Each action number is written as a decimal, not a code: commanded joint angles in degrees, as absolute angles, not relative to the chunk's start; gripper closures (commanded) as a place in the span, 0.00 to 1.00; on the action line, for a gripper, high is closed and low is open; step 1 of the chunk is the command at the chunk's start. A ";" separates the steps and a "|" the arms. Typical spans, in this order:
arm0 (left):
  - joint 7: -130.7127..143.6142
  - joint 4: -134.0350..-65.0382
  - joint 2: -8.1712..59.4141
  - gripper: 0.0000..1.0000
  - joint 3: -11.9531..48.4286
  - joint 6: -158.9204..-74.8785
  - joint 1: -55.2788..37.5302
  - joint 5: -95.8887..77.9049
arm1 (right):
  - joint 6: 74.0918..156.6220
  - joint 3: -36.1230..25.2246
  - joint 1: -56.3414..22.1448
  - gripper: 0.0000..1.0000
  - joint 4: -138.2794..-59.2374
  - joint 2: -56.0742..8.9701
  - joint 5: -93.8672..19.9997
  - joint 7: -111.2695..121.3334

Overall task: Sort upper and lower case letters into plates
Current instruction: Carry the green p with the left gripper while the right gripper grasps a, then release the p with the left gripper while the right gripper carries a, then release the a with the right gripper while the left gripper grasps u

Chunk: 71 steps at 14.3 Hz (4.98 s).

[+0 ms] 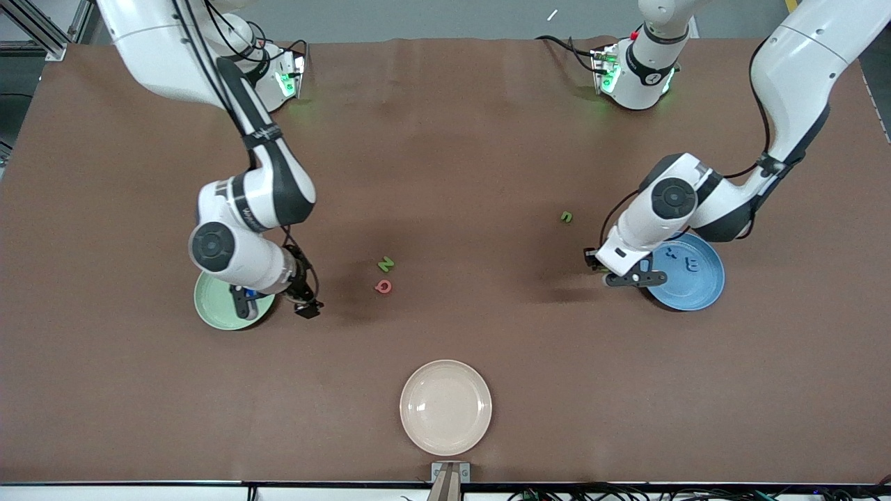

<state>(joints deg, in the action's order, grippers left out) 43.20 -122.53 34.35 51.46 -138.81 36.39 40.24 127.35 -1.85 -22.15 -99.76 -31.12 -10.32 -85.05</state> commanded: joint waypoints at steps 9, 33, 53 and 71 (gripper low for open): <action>29.27 -124.80 31.81 0.75 51.94 -137.99 48.68 44.46 | 134.91 -2.64 -28.74 0.01 -97.29 -38.40 -8.00 -100.45; 25.75 -124.89 35.86 0.70 50.10 -138.25 50.36 48.25 | 137.46 -2.72 -33.57 0.27 -90.09 -46.32 -7.12 -109.34; 27.59 -128.14 35.41 0.01 66.71 -132.63 52.93 47.90 | 116.72 -2.72 -19.97 1.00 -93.85 -32.63 -6.24 -85.55; 39.81 -134.12 39.20 0.37 62.06 -136.84 37.27 48.25 | 141.50 -2.64 -1.14 0.98 -125.07 -22.58 -6.15 -48.34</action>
